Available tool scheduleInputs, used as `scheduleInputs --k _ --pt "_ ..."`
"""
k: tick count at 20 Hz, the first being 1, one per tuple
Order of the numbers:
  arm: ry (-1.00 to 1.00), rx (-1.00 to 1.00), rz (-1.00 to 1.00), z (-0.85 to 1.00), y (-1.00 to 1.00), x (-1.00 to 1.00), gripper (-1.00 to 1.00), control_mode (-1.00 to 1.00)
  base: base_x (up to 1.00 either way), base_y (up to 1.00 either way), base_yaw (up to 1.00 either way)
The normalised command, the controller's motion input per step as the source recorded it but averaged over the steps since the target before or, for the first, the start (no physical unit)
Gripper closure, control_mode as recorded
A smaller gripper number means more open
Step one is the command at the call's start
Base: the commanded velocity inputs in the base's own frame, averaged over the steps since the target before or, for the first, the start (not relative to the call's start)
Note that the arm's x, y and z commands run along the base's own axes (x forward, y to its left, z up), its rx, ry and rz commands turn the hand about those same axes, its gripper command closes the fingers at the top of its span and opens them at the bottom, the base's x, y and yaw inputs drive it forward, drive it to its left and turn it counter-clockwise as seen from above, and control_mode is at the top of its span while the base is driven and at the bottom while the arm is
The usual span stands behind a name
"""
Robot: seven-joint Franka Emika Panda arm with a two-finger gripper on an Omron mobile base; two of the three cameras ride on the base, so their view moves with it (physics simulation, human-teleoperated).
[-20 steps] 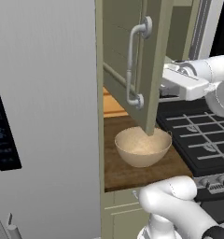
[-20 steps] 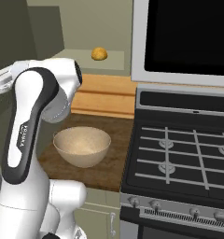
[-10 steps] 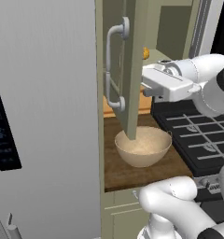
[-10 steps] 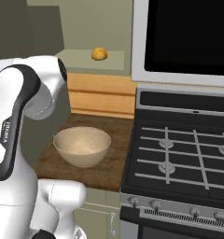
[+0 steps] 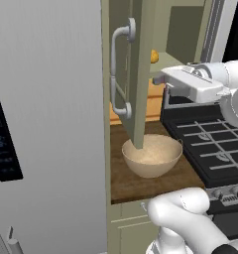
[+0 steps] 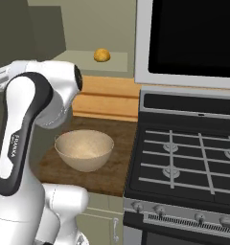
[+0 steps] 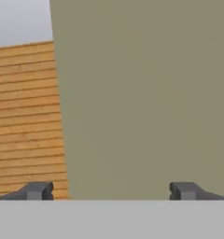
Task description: Open the cabinet, pick up the bread from the cabinet and place it in the basket. Then move the basket to the dining counter.
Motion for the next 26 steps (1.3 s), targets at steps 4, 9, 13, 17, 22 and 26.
scheduleInputs --k 4,9,13,17,22,26 --pt "0.14 0.0 -0.32 0.24 -1.0 -0.09 -1.0 -1.0 0.0 0.0 0.0" --pt "0.16 -0.05 -0.43 0.03 -0.93 -0.04 -1.0 -1.0 0.0 0.0 0.0" --pt "0.14 -0.24 -0.57 0.0 -0.43 0.0 -1.0 -1.0 0.0 0.0 0.0" --pt "0.02 -0.37 -0.58 -0.08 -0.08 0.0 -1.0 -1.0 0.0 0.0 0.0" --pt "0.0 -0.41 -0.53 -0.03 0.0 0.11 -1.0 -1.0 0.0 0.0 0.0" --pt "0.01 -0.21 -0.56 0.0 -0.1 0.1 -1.0 -1.0 0.0 0.0 0.0"
